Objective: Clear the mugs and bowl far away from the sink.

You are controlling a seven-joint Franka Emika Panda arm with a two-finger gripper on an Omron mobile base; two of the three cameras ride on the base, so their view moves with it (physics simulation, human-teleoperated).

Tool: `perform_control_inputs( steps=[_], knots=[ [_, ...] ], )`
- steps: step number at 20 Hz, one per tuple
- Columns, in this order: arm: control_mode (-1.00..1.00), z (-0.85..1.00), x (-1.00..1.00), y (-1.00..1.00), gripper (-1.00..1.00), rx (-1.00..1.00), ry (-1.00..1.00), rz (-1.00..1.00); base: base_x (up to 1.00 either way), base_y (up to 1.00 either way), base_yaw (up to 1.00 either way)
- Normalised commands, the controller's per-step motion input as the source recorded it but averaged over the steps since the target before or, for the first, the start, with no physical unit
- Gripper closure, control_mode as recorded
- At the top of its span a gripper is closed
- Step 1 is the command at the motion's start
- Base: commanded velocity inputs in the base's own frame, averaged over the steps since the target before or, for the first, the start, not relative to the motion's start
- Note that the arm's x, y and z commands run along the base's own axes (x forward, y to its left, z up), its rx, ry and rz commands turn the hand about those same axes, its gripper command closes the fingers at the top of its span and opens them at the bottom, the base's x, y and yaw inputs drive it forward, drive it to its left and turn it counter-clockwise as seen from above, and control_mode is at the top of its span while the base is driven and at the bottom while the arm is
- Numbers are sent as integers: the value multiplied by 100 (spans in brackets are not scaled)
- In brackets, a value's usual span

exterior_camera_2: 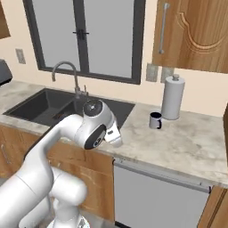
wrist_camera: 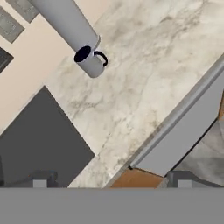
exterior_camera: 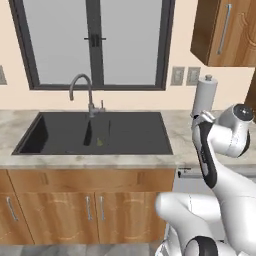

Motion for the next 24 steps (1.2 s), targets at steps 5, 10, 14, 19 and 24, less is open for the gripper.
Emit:
perform_control_inputs(
  steps=[5, 10, 14, 19, 24],
  knots=[
    [100, 0, 0, 0, -100, 0, 0, 0, 27, -98, -1],
    [100, 0, 0, 0, -100, 0, 0, 0, 48, -67, 0],
    [100, 0, 0, 0, -100, 0, 0, 0, 52, -1, 2],
    [100, 0, 0, 0, -100, 0, 0, 0, 20, -3, 24],
    [100, 0, 0, 0, -100, 0, 0, 0, 2, -15, 6]
  ],
)
